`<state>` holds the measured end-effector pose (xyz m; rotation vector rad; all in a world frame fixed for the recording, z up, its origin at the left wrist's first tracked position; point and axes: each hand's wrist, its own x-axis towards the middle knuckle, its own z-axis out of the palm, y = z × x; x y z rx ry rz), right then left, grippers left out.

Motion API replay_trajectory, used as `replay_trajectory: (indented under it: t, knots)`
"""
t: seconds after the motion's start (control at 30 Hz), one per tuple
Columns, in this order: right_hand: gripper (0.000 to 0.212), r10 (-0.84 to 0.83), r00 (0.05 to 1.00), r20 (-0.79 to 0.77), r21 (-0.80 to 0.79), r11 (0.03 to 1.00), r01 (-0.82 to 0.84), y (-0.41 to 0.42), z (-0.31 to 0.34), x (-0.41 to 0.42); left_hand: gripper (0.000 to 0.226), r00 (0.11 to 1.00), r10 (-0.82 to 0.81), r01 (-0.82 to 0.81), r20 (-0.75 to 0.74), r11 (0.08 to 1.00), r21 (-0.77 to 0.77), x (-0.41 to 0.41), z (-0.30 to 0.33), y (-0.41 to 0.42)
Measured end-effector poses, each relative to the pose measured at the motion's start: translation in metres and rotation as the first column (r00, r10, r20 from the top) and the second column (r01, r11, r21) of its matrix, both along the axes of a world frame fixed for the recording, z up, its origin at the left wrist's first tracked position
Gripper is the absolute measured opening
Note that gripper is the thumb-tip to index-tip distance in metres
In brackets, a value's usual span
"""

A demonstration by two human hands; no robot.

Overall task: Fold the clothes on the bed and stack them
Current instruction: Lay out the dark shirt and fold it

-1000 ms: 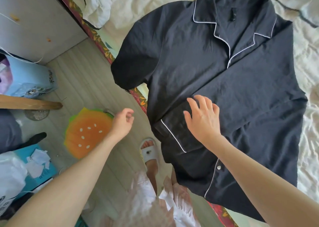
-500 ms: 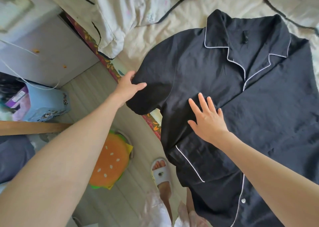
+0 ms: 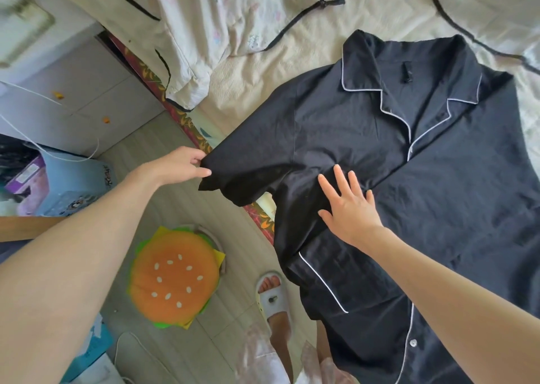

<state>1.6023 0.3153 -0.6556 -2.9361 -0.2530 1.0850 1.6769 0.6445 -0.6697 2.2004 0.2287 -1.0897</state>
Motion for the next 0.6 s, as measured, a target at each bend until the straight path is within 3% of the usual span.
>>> replay_trajectory:
  t: [0.07, 0.3, 0.47, 0.6]
  knots:
    - [0.07, -0.006, 1.0, -0.008, -0.001, 1.0, 0.006, 0.0, 0.001, 0.001, 0.004, 0.997, 0.033, -0.036, 0.066, 0.999, 0.033, -0.004, 0.002, 0.005]
    - [0.07, -0.049, 0.999, -0.02, 0.058, 0.997, 0.05, -0.002, 0.006, 0.003, 0.026, 0.922, 0.163, -0.181, 0.352, 0.983, 0.02, -0.01, 0.039, -0.009]
    - [0.065, -0.155, 0.984, 0.087, 0.149, 0.979, 0.141, -0.005, 0.021, -0.01, 0.027, 0.878, 0.115, -0.116, 0.464, 0.993, -0.025, -0.013, 0.088, -0.075]
    - [0.063, -0.262, 0.954, 0.147, 0.162, 0.958, 0.238, -0.014, 0.033, -0.032, 0.007, 0.884, 0.093, 0.014, 0.458, 0.974, -0.226, -0.025, 0.104, -0.156]
